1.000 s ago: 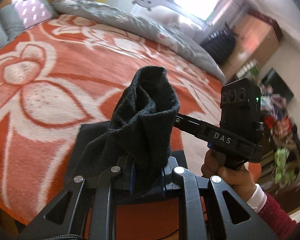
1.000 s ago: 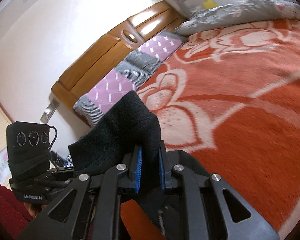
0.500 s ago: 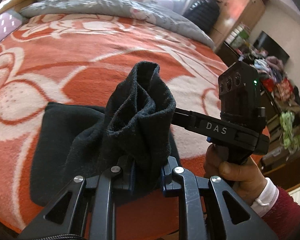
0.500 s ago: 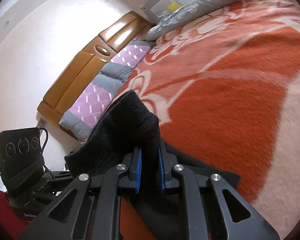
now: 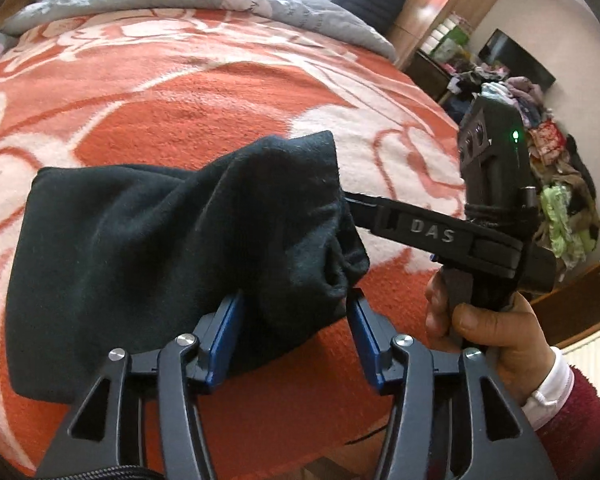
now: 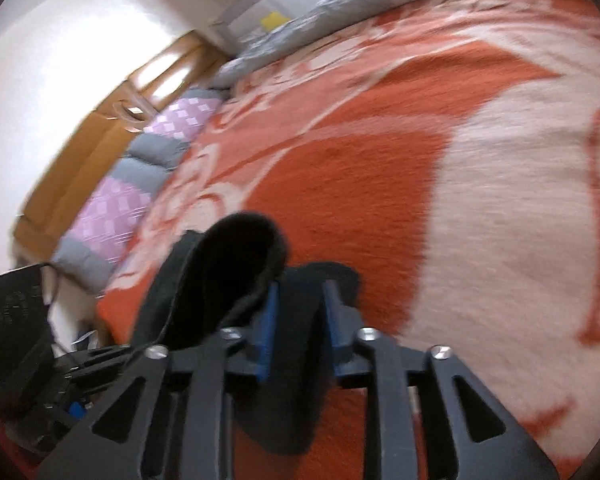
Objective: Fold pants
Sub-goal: 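Fold the pants over with both grippers and open them, then lower both open grippers onto the folded bundle and close them on its edge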
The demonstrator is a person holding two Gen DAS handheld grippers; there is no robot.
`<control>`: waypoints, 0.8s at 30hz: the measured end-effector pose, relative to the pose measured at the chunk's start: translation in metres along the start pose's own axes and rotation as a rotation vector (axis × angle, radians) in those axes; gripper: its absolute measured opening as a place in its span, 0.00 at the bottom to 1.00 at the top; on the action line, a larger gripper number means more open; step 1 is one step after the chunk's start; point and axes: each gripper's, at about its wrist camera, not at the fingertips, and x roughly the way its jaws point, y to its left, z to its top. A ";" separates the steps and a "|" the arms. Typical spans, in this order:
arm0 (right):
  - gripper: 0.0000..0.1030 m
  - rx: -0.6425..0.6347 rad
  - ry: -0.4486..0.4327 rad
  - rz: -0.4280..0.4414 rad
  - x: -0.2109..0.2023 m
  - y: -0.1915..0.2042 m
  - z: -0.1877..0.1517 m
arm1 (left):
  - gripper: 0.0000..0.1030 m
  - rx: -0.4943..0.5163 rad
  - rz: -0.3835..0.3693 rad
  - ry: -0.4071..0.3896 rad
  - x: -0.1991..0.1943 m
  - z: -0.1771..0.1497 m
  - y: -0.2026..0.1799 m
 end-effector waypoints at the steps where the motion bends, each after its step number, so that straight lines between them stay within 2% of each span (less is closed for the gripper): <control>1: 0.53 0.013 -0.021 -0.023 -0.007 -0.002 -0.002 | 0.53 -0.001 -0.007 0.001 -0.003 0.000 0.002; 5: 0.54 0.058 -0.072 -0.079 -0.029 -0.008 -0.004 | 0.56 -0.006 -0.031 -0.013 -0.021 -0.004 0.015; 7: 0.55 0.086 -0.105 -0.085 -0.041 -0.010 -0.004 | 0.60 -0.016 -0.039 -0.030 -0.033 -0.005 0.022; 11: 0.57 0.127 -0.156 -0.095 -0.056 -0.004 -0.003 | 0.63 -0.066 -0.010 -0.082 -0.057 -0.003 0.046; 13: 0.62 0.128 -0.169 -0.096 -0.059 0.005 -0.003 | 0.67 -0.096 0.019 -0.108 -0.067 0.001 0.059; 17: 0.65 0.093 -0.172 -0.107 -0.057 0.029 -0.004 | 0.69 -0.141 0.088 -0.131 -0.076 0.011 0.088; 19: 0.68 0.057 -0.160 -0.123 -0.051 0.043 -0.004 | 0.74 -0.165 0.103 -0.131 -0.076 0.014 0.099; 24: 0.71 -0.014 -0.126 -0.139 -0.036 0.069 -0.006 | 0.75 -0.218 0.134 -0.116 -0.069 0.019 0.127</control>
